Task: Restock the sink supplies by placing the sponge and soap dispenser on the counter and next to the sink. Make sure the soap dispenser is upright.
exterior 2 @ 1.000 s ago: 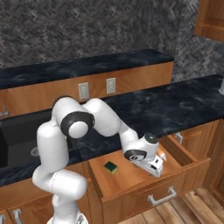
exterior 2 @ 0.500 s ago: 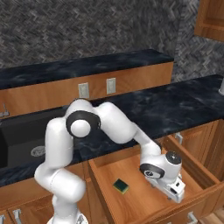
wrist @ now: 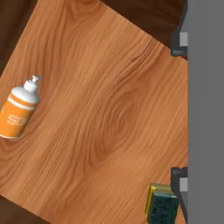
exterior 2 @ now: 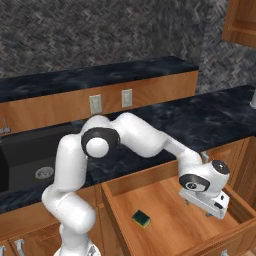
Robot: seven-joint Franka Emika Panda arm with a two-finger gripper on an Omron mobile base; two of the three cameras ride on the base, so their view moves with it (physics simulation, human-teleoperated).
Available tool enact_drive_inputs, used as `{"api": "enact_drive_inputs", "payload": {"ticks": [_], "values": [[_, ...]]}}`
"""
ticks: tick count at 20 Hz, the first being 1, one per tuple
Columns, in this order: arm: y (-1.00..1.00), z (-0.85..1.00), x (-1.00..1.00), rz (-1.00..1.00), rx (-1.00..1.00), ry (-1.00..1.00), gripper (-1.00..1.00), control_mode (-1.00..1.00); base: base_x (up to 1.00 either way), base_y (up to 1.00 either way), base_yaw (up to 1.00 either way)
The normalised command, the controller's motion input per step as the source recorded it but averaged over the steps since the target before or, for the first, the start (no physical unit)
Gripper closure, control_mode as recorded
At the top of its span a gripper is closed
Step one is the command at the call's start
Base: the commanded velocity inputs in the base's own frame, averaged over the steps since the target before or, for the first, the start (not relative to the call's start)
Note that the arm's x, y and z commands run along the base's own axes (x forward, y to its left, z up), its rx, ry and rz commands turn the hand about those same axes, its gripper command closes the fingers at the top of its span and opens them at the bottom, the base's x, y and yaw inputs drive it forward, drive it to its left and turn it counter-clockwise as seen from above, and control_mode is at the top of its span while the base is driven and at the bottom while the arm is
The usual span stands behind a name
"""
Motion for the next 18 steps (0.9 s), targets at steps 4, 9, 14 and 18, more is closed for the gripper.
{"api": "enact_drive_inputs", "payload": {"ticks": [4,9,14,18], "values": [[0.00,-0.30,0.73,0.30,-0.02,0.00,-1.00,-1.00,0.00,0.00,0.00],[-0.14,-0.25,0.36,0.35,-0.04,0.00,-1.00,-1.00,0.00,0.00,0.00],[-0.44,-0.19,0.23,0.41,0.00,0.00,-1.00,-1.00,0.00,0.00,0.00],[-0.10,-0.44,0.39,0.38,0.00,0.03,-1.00,-1.00,0.00,0.00,0.00]]}}
